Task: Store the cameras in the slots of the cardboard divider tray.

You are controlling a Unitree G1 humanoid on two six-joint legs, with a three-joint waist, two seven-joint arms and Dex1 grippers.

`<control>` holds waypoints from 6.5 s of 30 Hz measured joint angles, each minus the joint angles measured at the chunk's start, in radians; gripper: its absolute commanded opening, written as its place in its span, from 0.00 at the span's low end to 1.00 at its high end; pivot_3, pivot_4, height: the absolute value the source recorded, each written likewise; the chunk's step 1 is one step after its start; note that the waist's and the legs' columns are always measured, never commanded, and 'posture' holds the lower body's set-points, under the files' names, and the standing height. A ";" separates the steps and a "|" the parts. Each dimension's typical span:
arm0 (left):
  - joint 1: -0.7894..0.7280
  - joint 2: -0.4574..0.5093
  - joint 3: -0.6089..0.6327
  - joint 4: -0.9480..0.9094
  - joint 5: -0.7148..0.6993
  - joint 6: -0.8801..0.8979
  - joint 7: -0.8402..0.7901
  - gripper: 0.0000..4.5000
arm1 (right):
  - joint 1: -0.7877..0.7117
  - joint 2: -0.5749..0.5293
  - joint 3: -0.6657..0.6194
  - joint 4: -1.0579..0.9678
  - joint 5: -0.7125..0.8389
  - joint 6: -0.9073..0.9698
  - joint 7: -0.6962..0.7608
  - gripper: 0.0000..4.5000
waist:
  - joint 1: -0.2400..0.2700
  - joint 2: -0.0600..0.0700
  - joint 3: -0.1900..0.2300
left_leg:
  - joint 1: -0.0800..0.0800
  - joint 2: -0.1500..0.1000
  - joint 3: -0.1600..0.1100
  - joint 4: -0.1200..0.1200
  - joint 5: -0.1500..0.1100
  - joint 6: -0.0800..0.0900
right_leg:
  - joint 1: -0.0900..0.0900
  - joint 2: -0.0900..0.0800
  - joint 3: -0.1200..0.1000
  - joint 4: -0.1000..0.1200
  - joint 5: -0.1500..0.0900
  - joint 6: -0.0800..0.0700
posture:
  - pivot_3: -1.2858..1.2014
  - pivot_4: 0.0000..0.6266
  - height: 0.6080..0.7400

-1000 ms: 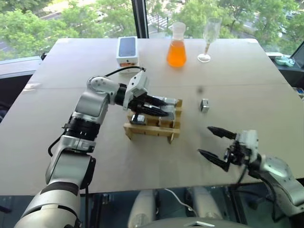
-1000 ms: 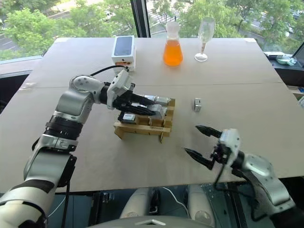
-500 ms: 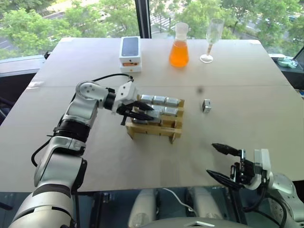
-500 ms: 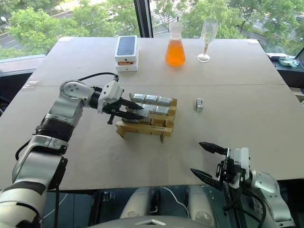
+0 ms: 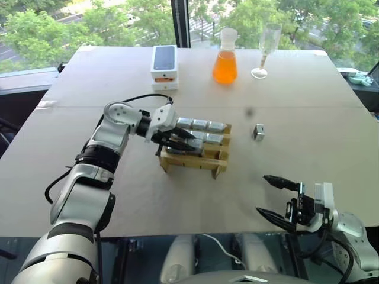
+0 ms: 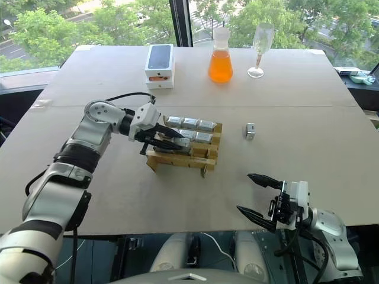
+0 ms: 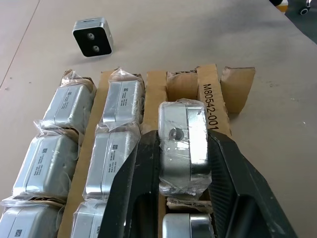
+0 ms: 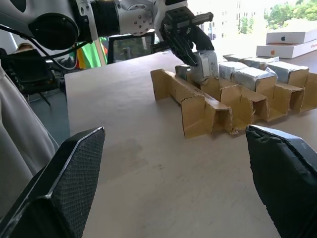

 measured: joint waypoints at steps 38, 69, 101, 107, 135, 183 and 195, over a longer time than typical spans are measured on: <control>0.023 0.022 -0.059 -0.010 0.003 0.000 0.004 0.16 | -0.025 0.048 -0.033 0.035 -0.069 -0.017 0.014 1.00 | -0.001 0.000 0.000 | 0.000 0.000 0.000 0.000 0.000 0.000 | 0.000 0.000 0.000 0.000 0.000 0.000 | 0.52 0.24 1.00; 0.010 0.036 -0.077 -0.051 -0.034 0.127 0.004 0.16 | -0.025 0.067 -0.033 0.040 -0.075 -0.021 0.012 1.00 | 0.000 0.000 0.000 | -0.001 0.000 0.000 0.000 0.000 0.000 | 0.000 0.000 0.000 0.000 0.000 0.000 | 0.52 0.24 1.00; 0.332 0.150 0.254 -0.695 -0.268 0.546 0.222 0.99 | -0.375 0.165 -0.060 0.048 -0.343 0.393 -0.693 1.00 | -0.015 0.001 0.000 | 0.000 0.000 0.000 0.000 0.002 -0.004 | -0.001 -0.001 0.000 0.001 0.000 -0.001 | 0.52 0.24 1.00; 0.427 0.155 0.352 -0.848 -0.301 0.642 0.356 0.99 | -0.472 0.266 -0.052 0.118 -0.417 0.506 -0.880 1.00 | -0.017 0.001 0.000 | -0.003 0.000 0.000 -0.001 0.002 -0.004 | -0.002 -0.002 0.000 0.000 0.000 0.000 | 0.52 0.24 1.00; 0.530 0.190 0.434 -0.841 -0.371 0.710 0.348 1.00 | -0.542 0.124 0.028 0.068 -0.293 0.445 -0.429 0.16 | -0.031 0.002 0.002 | -0.003 0.000 0.001 -0.002 0.000 -0.001 | -0.004 -0.001 0.001 0.000 0.000 0.000 | 0.52 0.24 1.00; 0.645 0.247 0.475 -0.831 -0.383 0.623 0.200 1.00 | -0.788 0.145 0.192 0.332 -0.284 0.418 0.014 1.00 | -0.023 0.002 0.002 | -0.003 0.000 0.002 -0.004 0.002 -0.003 | -0.006 -0.004 0.000 0.000 0.001 -0.002 | 0.52 0.24 1.00; 0.733 0.110 0.515 -0.711 -0.320 0.492 0.327 1.00 | -0.522 0.023 0.004 0.095 -0.104 0.511 0.008 1.00 | -0.023 0.001 0.002 | -0.004 0.000 0.002 -0.005 0.000 -0.001 | -0.006 -0.011 -0.002 -0.001 0.001 -0.002 | 0.52 0.24 1.00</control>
